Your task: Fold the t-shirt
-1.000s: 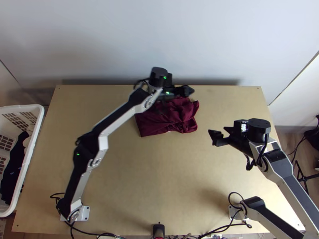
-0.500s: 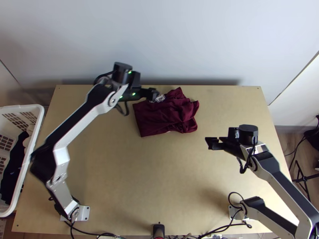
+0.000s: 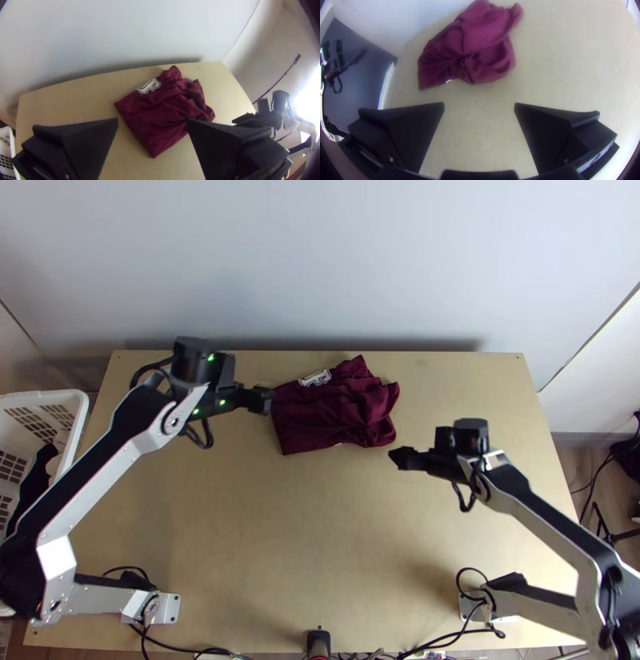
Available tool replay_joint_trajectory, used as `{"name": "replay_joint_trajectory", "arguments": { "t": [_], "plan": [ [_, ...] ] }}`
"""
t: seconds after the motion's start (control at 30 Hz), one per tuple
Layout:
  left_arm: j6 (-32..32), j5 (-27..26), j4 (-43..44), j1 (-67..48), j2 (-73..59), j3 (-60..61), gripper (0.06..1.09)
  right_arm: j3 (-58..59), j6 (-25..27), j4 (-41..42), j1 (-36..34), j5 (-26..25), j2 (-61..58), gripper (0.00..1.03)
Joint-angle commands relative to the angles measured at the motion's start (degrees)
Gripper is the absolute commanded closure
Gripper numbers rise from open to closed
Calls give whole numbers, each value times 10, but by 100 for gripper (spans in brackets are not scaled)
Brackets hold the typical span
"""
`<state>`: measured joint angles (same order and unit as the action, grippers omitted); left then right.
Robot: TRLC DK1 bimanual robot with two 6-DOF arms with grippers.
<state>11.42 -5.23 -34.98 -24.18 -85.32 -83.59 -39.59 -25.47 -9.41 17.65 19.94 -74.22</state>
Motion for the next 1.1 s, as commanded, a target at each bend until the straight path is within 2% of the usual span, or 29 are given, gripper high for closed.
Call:
{"name": "replay_joint_trajectory", "arguments": {
  "t": [0.0, 0.5, 0.77, 1.07],
  "plan": [
    [-26, 22, 0, 41, 69, 70, 10, -68, -30, 19, 9, 34, -117, 5],
    [-71, 22, -1, 173, 169, 127, 10, -160, -60, 64, 12, 50, -285, 5],
    [-90, 22, 1, 202, 176, 126, 10, -226, -106, 115, 12, 49, -338, 5],
    [-101, 22, 5, 213, 168, 128, 10, -339, -124, 107, 41, 35, -413, 7]
  ]
}}
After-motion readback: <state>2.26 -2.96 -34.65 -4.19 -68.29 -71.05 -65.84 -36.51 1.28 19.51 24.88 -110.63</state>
